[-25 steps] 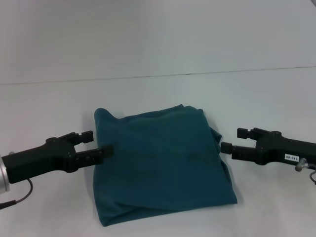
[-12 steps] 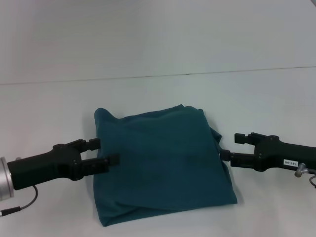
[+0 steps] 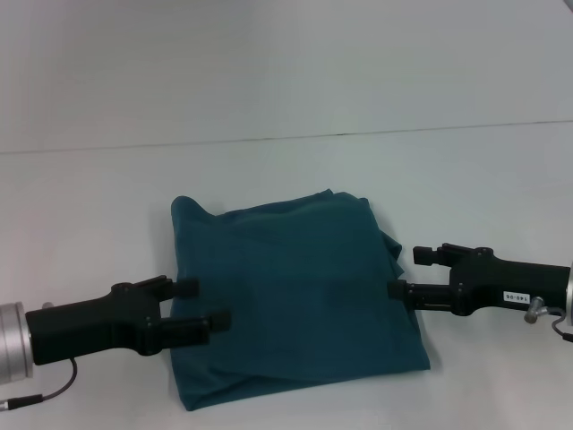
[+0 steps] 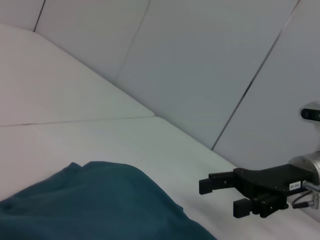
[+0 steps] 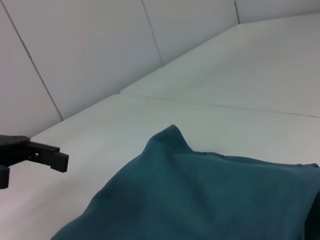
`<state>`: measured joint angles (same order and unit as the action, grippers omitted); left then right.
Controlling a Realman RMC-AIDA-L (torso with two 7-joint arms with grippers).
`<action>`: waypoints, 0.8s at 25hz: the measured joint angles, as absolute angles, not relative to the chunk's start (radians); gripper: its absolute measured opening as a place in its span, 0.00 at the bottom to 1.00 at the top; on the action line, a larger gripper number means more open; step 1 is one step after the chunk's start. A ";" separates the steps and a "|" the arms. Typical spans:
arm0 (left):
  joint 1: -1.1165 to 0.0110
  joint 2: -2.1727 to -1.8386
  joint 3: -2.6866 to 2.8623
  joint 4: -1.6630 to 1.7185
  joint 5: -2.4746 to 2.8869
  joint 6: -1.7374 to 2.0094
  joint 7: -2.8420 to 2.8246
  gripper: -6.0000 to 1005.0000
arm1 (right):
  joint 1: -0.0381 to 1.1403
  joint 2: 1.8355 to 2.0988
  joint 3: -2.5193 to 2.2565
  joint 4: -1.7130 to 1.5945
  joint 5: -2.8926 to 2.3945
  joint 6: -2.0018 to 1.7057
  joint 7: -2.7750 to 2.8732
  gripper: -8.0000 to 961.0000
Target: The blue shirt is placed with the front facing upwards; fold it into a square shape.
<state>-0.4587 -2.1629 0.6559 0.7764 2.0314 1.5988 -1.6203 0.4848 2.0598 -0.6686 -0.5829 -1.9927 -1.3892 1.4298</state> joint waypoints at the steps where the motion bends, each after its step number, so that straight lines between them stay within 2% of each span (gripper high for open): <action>1: -0.459 -2.163 0.656 0.776 2.035 1.601 -1.620 0.91 | 0.485 2.059 -0.669 -0.583 -1.993 -1.390 1.430 0.95; 20: -0.453 -2.164 0.657 0.776 2.065 1.614 -1.621 0.91 | 0.486 2.060 -0.670 -0.583 -1.993 -1.405 1.438 0.95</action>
<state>-0.4534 -2.1644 0.6566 0.7761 2.0654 1.6138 -1.6209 0.4863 2.0602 -0.6701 -0.5830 -1.9926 -1.4050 1.4382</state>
